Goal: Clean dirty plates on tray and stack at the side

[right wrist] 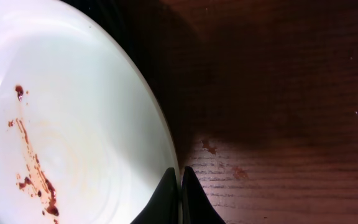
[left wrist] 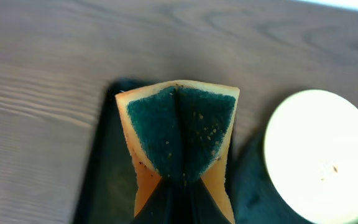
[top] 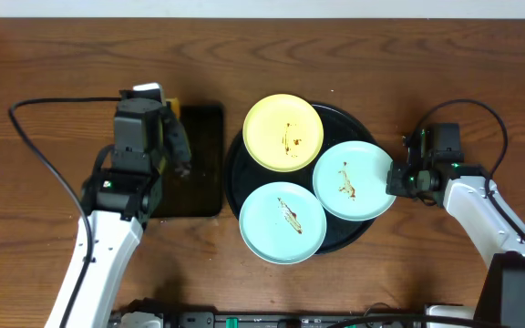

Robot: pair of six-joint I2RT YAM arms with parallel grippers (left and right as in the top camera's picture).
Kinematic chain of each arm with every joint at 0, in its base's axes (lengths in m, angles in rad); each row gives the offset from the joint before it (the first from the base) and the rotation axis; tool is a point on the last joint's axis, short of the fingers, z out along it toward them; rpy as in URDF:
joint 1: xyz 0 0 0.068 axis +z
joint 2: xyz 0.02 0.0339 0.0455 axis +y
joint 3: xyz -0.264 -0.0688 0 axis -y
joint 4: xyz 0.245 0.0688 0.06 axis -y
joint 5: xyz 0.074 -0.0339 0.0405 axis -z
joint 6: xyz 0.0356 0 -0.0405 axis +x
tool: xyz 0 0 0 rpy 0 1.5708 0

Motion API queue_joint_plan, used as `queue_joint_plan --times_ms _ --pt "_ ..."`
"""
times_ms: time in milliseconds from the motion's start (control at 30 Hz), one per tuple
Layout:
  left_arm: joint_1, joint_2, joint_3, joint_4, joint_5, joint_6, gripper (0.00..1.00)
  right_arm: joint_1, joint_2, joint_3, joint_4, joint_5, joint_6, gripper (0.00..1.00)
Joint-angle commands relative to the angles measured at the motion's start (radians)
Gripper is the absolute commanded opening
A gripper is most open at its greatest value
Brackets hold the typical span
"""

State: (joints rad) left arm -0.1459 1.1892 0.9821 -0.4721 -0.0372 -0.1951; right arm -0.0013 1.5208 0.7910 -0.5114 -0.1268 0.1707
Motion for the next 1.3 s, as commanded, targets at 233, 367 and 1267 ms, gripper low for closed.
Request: queue_joint_plan --times_ms 233,367,1267 --pt "-0.002 0.116 0.004 -0.036 0.225 0.027 0.07 0.01 0.003 0.013 -0.008 -0.006 -0.007 0.01" --pt "-0.002 0.116 0.004 -0.037 0.237 0.029 0.07 0.01 0.003 0.013 -0.009 -0.006 -0.006 0.01" --pt "-0.002 0.23 0.004 -0.034 0.262 -0.205 0.08 0.009 0.003 0.013 -0.013 -0.006 -0.007 0.01"
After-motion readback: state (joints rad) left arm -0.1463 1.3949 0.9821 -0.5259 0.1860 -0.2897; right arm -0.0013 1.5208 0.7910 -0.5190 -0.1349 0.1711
